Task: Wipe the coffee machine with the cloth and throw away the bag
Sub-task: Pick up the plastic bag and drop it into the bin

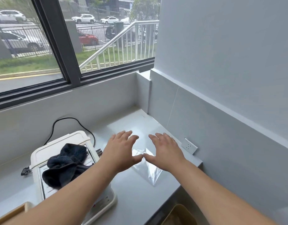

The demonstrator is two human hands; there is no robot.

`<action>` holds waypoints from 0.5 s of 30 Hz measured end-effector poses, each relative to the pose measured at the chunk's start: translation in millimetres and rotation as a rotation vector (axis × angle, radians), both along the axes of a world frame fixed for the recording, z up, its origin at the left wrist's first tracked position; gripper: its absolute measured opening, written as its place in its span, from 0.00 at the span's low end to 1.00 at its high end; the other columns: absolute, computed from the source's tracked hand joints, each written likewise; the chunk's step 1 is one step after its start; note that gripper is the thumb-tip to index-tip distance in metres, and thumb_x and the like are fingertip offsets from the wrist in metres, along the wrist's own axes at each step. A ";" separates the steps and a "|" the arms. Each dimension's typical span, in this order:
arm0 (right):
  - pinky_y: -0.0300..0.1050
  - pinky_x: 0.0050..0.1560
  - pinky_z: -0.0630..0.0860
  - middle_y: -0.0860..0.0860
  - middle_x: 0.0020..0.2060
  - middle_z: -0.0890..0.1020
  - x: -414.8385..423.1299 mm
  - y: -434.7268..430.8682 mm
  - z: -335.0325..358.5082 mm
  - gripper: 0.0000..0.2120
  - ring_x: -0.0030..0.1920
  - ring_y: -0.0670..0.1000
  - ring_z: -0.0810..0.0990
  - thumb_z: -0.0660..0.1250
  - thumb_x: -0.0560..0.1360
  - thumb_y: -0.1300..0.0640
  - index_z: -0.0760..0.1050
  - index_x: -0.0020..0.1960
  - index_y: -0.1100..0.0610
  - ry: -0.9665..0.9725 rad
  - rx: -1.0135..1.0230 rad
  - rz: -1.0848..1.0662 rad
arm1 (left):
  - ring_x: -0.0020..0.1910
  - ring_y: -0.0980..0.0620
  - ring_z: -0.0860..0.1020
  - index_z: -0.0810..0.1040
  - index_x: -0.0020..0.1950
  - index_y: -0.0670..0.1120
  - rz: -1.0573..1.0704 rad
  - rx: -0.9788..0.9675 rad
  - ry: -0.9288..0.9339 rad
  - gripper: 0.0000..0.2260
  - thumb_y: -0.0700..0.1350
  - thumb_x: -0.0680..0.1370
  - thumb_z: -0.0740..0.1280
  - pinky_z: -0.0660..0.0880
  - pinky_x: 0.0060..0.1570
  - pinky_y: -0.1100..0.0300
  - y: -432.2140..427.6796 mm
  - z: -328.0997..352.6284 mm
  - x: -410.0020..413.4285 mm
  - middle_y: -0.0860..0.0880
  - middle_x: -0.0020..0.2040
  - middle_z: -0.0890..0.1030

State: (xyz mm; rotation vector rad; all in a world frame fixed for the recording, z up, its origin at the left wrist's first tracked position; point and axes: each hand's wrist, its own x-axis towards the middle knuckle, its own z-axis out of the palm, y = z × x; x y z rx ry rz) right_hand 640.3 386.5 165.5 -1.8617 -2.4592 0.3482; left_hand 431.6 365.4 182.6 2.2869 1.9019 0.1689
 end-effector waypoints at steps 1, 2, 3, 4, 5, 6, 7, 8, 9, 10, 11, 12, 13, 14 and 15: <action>0.60 0.81 0.52 0.52 0.82 0.59 -1.7 0.2 -0.1 0.42 0.83 0.59 0.52 0.59 0.75 0.27 0.54 0.83 0.46 0.004 0.007 0.007 | 0.83 0.47 0.57 0.65 0.80 0.59 0.008 0.004 0.003 0.37 0.72 0.74 0.63 0.54 0.81 0.46 0.8 -1.6 -0.9 0.51 0.84 0.63; 0.60 0.81 0.52 0.52 0.82 0.59 -2.3 1.2 -0.8 0.42 0.83 0.59 0.52 0.59 0.75 0.28 0.54 0.83 0.46 0.006 0.010 0.013 | 0.83 0.47 0.58 0.66 0.80 0.58 0.013 0.007 0.006 0.37 0.71 0.74 0.63 0.54 0.81 0.46 1.9 -3.7 -0.9 0.51 0.84 0.63; 0.61 0.80 0.52 0.52 0.82 0.59 0.5 5.0 -4.2 0.42 0.83 0.59 0.52 0.60 0.76 0.29 0.54 0.83 0.46 0.009 0.004 0.013 | 0.83 0.47 0.58 0.66 0.80 0.58 0.017 0.004 0.007 0.36 0.71 0.74 0.64 0.55 0.81 0.46 5.3 -7.8 2.7 0.51 0.84 0.63; 0.61 0.80 0.52 0.52 0.82 0.59 5.3 9.9 -9.3 0.42 0.83 0.59 0.51 0.60 0.76 0.29 0.54 0.83 0.46 0.009 -0.010 0.011 | 0.83 0.47 0.58 0.67 0.80 0.58 0.018 -0.006 0.007 0.36 0.71 0.74 0.64 0.55 0.81 0.47 9.8 -13.3 8.3 0.51 0.84 0.64; 0.61 0.80 0.51 0.52 0.82 0.59 9.6 14.1 -14.9 0.41 0.83 0.59 0.51 0.60 0.76 0.29 0.54 0.83 0.46 0.007 -0.027 0.012 | 0.83 0.47 0.59 0.67 0.80 0.58 0.021 -0.019 0.007 0.36 0.71 0.74 0.64 0.56 0.81 0.46 13.3 -18.6 13.5 0.51 0.84 0.64; 0.61 0.81 0.51 0.52 0.82 0.59 13.4 17.0 -20.7 0.41 0.83 0.59 0.51 0.60 0.76 0.30 0.54 0.83 0.46 0.005 -0.040 0.013 | 0.83 0.47 0.58 0.67 0.80 0.58 0.025 -0.034 0.008 0.36 0.71 0.74 0.64 0.56 0.81 0.46 15.5 -24.3 18.3 0.51 0.84 0.64; 0.61 0.81 0.51 0.53 0.82 0.58 16.5 18.9 -26.2 0.41 0.83 0.59 0.50 0.60 0.76 0.30 0.54 0.83 0.46 0.006 -0.049 0.015 | 0.83 0.47 0.58 0.67 0.80 0.58 0.031 -0.048 0.010 0.36 0.71 0.74 0.63 0.56 0.82 0.46 17.3 -30.1 22.4 0.51 0.84 0.63; 0.61 0.81 0.51 0.53 0.82 0.58 18.9 20.6 -31.3 0.41 0.83 0.59 0.50 0.60 0.76 0.30 0.54 0.83 0.46 0.006 -0.056 0.017 | 0.83 0.47 0.58 0.67 0.80 0.57 0.037 -0.061 0.012 0.36 0.71 0.74 0.63 0.56 0.81 0.46 19.0 -35.8 25.9 0.50 0.84 0.63; 0.61 0.81 0.51 0.53 0.82 0.58 21.1 21.9 -36.5 0.41 0.83 0.59 0.50 0.60 0.76 0.31 0.54 0.83 0.47 0.006 -0.064 0.019 | 0.83 0.47 0.58 0.67 0.79 0.57 0.042 -0.071 0.016 0.36 0.71 0.75 0.64 0.56 0.81 0.46 20.3 -41.6 29.1 0.50 0.84 0.63; 0.61 0.81 0.51 0.53 0.82 0.58 23.6 23.5 -42.1 0.41 0.83 0.60 0.51 0.60 0.76 0.31 0.54 0.83 0.47 0.006 -0.072 0.020 | 0.83 0.47 0.58 0.68 0.79 0.57 0.045 -0.081 0.023 0.36 0.70 0.75 0.64 0.56 0.81 0.46 21.6 -47.3 31.8 0.50 0.84 0.63; 0.61 0.81 0.51 0.53 0.82 0.59 26.0 24.9 -48.1 0.41 0.83 0.60 0.51 0.60 0.76 0.31 0.54 0.83 0.47 0.006 -0.079 0.021 | 0.83 0.47 0.58 0.67 0.80 0.57 0.049 -0.091 0.033 0.36 0.70 0.75 0.64 0.56 0.81 0.46 23.0 -52.9 34.4 0.50 0.84 0.63; 0.61 0.80 0.52 0.53 0.82 0.59 28.4 25.9 -54.3 0.41 0.83 0.60 0.51 0.60 0.76 0.30 0.54 0.83 0.47 0.005 -0.089 0.023 | 0.83 0.47 0.58 0.67 0.80 0.57 0.054 -0.102 0.042 0.36 0.70 0.75 0.63 0.56 0.81 0.45 24.2 -57.9 37.1 0.50 0.84 0.63; 0.62 0.80 0.52 0.53 0.82 0.59 30.5 26.6 -60.4 0.41 0.83 0.60 0.51 0.60 0.76 0.30 0.54 0.83 0.47 0.005 -0.099 0.025 | 0.83 0.46 0.58 0.67 0.80 0.57 0.059 -0.113 0.049 0.36 0.70 0.75 0.63 0.56 0.81 0.45 25.1 -62.8 39.8 0.50 0.84 0.63; 0.62 0.80 0.52 0.53 0.82 0.59 32.4 27.5 -66.7 0.41 0.83 0.60 0.51 0.61 0.76 0.30 0.54 0.83 0.47 0.005 -0.106 0.029 | 0.83 0.46 0.58 0.67 0.80 0.57 0.063 -0.122 0.055 0.36 0.70 0.75 0.63 0.56 0.81 0.45 26.3 -67.9 42.7 0.50 0.84 0.62; 0.62 0.80 0.52 0.53 0.82 0.59 33.9 28.4 -72.9 0.41 0.82 0.60 0.52 0.61 0.76 0.30 0.54 0.83 0.47 0.002 -0.112 0.033 | 0.83 0.46 0.57 0.66 0.80 0.57 0.066 -0.131 0.060 0.36 0.71 0.75 0.63 0.56 0.81 0.45 27.5 -72.9 45.5 0.50 0.84 0.62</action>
